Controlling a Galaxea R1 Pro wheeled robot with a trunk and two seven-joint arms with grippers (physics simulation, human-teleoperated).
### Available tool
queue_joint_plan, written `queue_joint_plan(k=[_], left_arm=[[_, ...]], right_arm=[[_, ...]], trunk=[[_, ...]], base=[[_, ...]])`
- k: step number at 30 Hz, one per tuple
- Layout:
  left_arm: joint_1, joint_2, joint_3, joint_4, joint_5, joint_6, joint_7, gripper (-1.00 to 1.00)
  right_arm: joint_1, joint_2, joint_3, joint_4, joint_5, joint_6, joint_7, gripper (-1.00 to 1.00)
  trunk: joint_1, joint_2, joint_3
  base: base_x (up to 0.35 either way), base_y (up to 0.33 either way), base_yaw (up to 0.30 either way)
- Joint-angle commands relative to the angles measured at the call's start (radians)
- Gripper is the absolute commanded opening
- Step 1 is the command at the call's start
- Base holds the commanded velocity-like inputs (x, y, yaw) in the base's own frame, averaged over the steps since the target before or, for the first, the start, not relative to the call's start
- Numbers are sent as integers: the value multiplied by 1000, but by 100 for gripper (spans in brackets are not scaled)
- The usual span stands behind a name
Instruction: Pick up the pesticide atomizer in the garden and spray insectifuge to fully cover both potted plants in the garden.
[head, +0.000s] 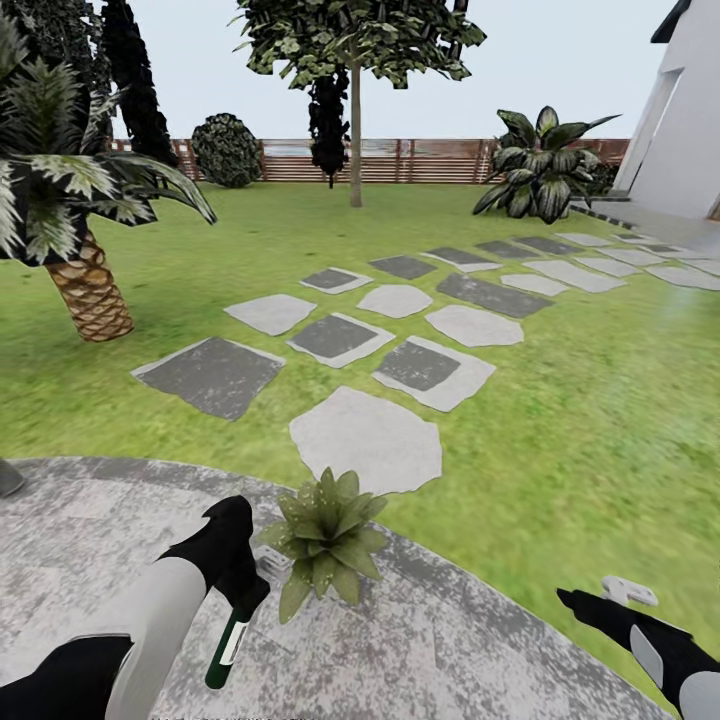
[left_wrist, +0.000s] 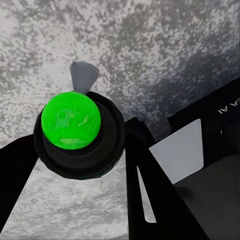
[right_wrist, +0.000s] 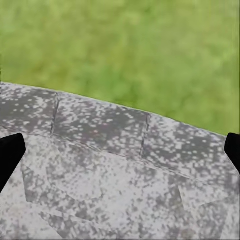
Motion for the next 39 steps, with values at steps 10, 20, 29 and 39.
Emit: queue_joint_plan(k=[10,20,29,39], left_arm=[[0,-2,5,-1,-9,6,-9,-100],[0,-3,1,-1,-24,6,-8,-100],[-2,-53,-1,-43,-313,6,-9,-100],[-2,-56,39,-108,-301,6,-15,-100]], right_arm=[[0,1,-8,-2,11,5,5,100],[0,1,-8,-2,11,5,5,100],[0,0,-8,-2,10,5,4,100],[0,0,-8,-2,10,5,4,100]], trunk=[[0,0,-10],[0,0,-19],[0,0,-27],[0,0,-27]], base=[[0,-5,203],[0,0,212],[0,0,186],[0,0,12]])
